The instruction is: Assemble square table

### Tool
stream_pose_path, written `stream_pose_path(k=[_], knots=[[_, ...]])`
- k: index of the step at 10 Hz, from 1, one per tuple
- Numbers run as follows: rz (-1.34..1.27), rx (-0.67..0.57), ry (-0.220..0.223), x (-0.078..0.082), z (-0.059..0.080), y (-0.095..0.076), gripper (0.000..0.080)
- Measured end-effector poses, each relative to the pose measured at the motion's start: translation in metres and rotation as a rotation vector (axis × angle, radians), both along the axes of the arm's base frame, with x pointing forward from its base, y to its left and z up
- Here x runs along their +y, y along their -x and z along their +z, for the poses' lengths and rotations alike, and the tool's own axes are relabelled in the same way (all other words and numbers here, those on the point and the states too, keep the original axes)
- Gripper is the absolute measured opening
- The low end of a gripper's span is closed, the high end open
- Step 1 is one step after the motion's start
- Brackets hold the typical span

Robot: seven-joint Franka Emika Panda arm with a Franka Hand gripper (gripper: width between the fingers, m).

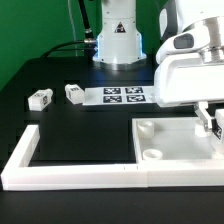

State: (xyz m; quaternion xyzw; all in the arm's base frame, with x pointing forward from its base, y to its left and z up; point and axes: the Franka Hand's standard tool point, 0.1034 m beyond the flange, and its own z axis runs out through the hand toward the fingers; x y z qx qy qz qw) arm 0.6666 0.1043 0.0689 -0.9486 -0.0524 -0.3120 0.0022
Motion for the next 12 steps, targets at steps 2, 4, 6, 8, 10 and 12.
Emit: stream_pose_path(k=[2,4,6,8,10,12], knots=[[-0.029,-0.029,-0.011,-0.0003,-0.0001,0.0005,0.0288],[-0.032,-0.025,-0.012,-0.0006,-0.0005,0.0004,0.0288],[-0.032,-0.025,-0.012,-0.0007,-0.0006,0.0005,0.0587],[-0.032,-0.025,-0.012,-0.0007,-0.0007,0.0005,0.0636],[-0.032,-0.025,-0.012,-0.0008,-0.0007,0.0005,0.0646],[-0.032,-0.025,-0.011,-0.0008,-0.0007,0.0005,0.0649]])
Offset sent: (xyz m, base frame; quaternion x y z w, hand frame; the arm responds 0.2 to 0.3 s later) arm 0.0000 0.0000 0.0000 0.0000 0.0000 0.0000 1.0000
